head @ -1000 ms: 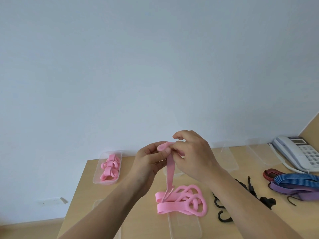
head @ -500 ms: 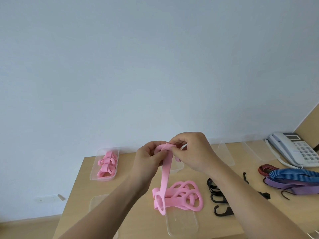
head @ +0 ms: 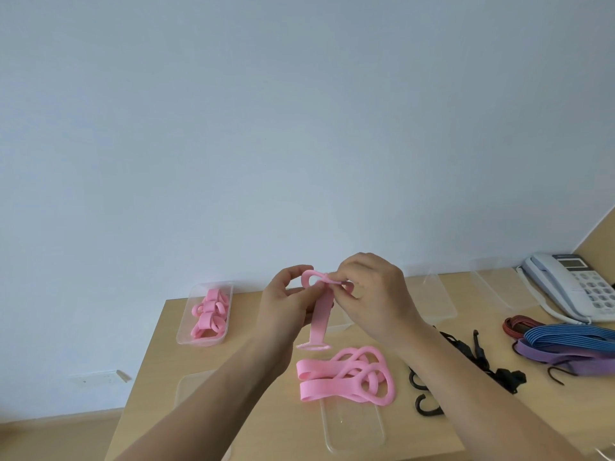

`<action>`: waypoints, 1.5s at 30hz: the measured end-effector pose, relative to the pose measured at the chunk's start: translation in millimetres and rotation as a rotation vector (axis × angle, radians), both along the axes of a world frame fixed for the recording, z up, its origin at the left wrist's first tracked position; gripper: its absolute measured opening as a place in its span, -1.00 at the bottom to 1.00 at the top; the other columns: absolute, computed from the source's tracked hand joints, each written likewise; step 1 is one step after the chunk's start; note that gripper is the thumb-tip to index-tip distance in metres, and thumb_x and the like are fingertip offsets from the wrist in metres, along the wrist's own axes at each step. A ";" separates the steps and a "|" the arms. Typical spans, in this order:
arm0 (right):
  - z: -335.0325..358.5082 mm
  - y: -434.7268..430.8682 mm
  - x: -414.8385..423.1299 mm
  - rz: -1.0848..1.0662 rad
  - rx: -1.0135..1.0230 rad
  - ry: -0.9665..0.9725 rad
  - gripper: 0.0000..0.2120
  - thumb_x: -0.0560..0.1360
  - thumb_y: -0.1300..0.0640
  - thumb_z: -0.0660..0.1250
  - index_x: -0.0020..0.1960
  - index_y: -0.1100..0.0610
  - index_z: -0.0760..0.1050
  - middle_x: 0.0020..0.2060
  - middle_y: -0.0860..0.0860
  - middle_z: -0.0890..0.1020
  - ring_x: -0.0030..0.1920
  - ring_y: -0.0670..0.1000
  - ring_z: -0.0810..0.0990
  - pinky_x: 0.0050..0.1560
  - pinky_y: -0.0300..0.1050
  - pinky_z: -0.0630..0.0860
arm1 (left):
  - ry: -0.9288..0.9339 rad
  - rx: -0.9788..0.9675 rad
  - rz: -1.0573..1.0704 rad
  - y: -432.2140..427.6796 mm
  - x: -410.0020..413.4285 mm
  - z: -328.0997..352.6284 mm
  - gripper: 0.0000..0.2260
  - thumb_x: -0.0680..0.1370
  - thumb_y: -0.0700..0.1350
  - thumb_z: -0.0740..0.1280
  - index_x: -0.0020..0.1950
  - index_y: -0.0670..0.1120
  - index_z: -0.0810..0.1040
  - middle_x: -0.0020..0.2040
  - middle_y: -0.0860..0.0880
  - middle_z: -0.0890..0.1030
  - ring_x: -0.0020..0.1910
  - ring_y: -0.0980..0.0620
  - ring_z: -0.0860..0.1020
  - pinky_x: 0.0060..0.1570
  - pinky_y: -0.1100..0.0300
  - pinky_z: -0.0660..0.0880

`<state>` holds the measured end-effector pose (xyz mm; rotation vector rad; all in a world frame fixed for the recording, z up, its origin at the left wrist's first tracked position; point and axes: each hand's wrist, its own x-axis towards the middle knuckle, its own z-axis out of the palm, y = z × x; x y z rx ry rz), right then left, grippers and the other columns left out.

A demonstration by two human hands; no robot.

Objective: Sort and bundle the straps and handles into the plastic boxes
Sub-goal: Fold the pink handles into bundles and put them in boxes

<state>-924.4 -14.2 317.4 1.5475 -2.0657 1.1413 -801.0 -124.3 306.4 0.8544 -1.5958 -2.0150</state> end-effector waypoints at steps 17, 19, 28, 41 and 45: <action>-10.2 2.1 2.3 0.051 0.002 0.148 -0.88 0.44 0.36 0.50 -0.17 0.17 0.70 -0.19 0.00 0.63 -0.17 0.08 0.57 -0.26 -0.01 0.53 | 0.093 0.042 -0.059 0.2 8.7 -3.6 -0.56 0.43 -0.16 0.45 0.31 0.01 0.54 0.02 -0.22 0.75 0.10 -0.25 0.71 0.28 -0.21 0.58; -7.3 3.9 4.9 0.064 0.033 0.116 -0.86 0.45 0.35 0.51 -0.12 0.13 0.73 -0.16 -0.02 0.64 -0.13 0.08 0.58 -0.21 -0.05 0.53 | 0.089 0.034 -0.048 0.5 8.9 -5.8 -0.59 0.49 -0.22 0.44 0.31 0.01 0.54 0.06 -0.24 0.74 0.13 -0.27 0.70 0.30 -0.23 0.57; 2.6 8.2 5.5 -0.016 0.320 -0.289 -0.86 0.59 0.09 0.35 0.01 0.06 0.69 -0.06 -0.05 0.67 0.01 -0.07 0.57 0.10 -0.08 0.50 | 0.067 -0.106 -0.052 7.1 8.0 -12.7 -0.51 0.60 -0.16 0.46 0.44 0.20 0.40 0.01 -0.14 0.77 0.10 -0.13 0.72 0.28 -0.18 0.56; 5.1 12.8 9.9 -0.056 0.172 -0.471 -0.98 0.47 0.18 0.50 -0.14 0.08 0.70 -0.34 -0.30 0.63 -0.25 -0.23 0.59 -0.19 -0.41 0.42 | -0.106 -0.193 -0.035 9.9 9.8 -13.4 -0.80 0.61 0.02 0.43 -0.15 -0.03 0.74 -0.20 -0.16 0.74 -0.22 -0.03 0.67 -0.07 -0.05 0.60; 3.2 11.1 11.5 -0.083 0.132 -0.333 -0.94 0.46 0.16 0.52 -0.18 0.04 0.69 -0.34 -0.24 0.64 -0.21 -0.11 0.56 -0.18 -0.31 0.42 | -0.075 -0.134 -0.058 9.4 11.3 -10.6 -0.78 0.46 0.11 0.44 -0.16 -0.02 0.75 -0.15 -0.18 0.73 -0.17 -0.05 0.64 -0.05 -0.01 0.55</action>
